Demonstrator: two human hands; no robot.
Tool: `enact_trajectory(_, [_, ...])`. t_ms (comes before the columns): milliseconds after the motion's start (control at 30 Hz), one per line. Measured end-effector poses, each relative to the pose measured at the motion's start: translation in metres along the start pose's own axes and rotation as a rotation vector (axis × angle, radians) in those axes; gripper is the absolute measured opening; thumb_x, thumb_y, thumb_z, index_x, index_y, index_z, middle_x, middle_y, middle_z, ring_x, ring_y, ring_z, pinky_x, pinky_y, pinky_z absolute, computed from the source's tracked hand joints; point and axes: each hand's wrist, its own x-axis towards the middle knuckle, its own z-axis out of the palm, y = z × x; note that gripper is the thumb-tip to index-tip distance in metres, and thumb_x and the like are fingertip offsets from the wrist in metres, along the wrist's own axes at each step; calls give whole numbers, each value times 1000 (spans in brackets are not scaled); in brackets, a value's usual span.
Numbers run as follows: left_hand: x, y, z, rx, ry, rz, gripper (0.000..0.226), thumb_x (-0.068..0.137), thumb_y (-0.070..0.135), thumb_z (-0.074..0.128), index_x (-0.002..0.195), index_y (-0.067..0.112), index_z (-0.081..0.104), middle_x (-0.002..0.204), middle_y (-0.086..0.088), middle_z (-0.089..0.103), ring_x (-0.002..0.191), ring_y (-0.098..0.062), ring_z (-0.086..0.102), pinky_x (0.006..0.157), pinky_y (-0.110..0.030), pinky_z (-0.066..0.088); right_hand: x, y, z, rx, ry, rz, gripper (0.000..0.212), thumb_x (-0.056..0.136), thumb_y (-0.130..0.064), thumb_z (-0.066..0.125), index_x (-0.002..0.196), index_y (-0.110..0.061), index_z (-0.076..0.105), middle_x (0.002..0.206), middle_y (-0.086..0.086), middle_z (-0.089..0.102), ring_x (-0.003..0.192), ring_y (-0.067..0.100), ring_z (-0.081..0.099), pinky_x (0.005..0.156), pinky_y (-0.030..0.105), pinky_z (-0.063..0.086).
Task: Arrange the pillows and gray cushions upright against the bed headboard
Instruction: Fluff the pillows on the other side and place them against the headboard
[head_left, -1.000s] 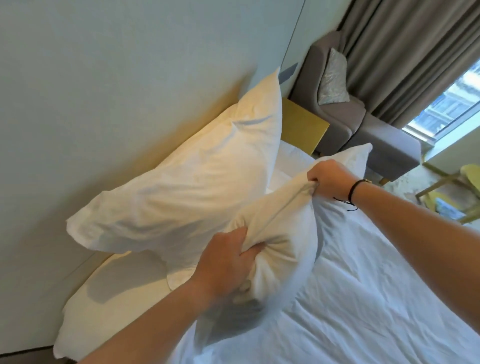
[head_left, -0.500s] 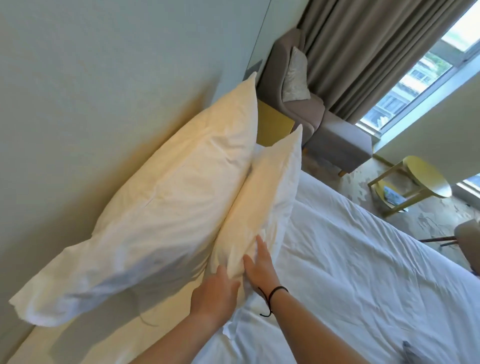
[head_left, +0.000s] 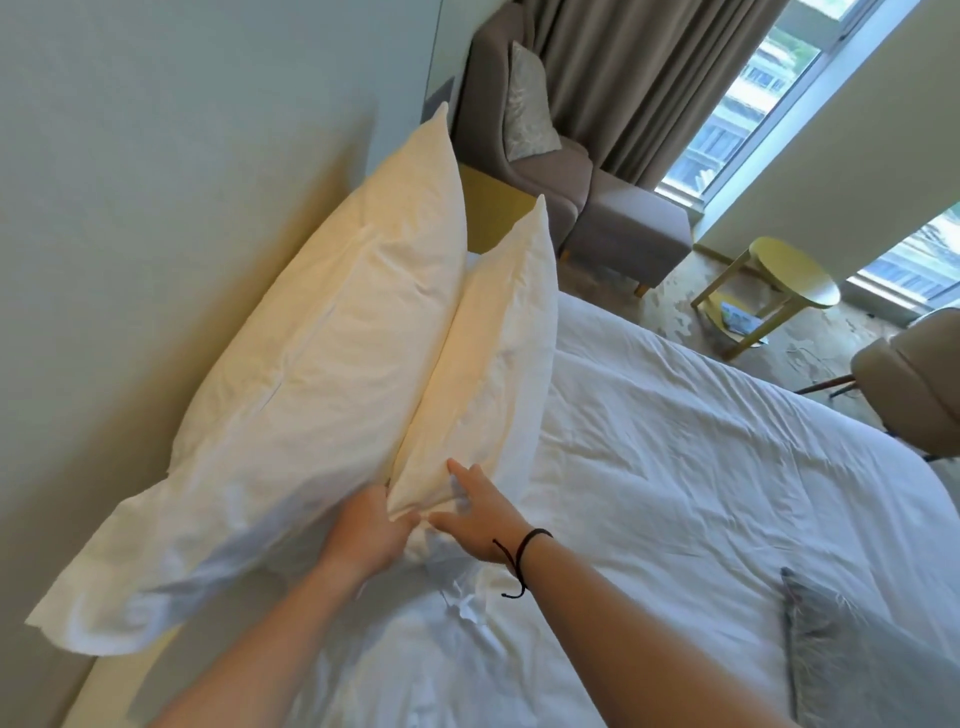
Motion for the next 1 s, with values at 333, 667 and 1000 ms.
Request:
enact_trajectory(333, [-52, 48, 42, 527, 292, 200, 68, 75, 42, 72, 134, 18, 48, 124, -12, 60, 115, -37, 51, 95, -50, 42, -48, 71, -37, 344, 46, 78, 76, 86, -33, 69, 148, -43, 27, 154, -2, 34, 130, 18, 44, 90, 26, 45])
enact_trajectory(667, [-127, 145, 216, 520, -77, 305, 13, 87, 25, 51, 94, 30, 61, 84, 10, 66, 83, -21, 64, 72, -33, 49, -139, 338, -102, 607, 229, 258, 69, 91, -28, 65, 149, -31, 28, 155, 1, 30, 136, 23, 38, 95, 32, 44])
enact_trajectory(1000, [-168, 214, 428, 565, -640, 291, 15, 89, 44, 54, 103, 44, 57, 98, 21, 61, 87, 0, 59, 74, -25, 50, -240, 640, -141, 100, 611, 828, 68, 86, -37, 59, 146, -24, 31, 159, 11, 16, 145, 27, 19, 114, 43, 25])
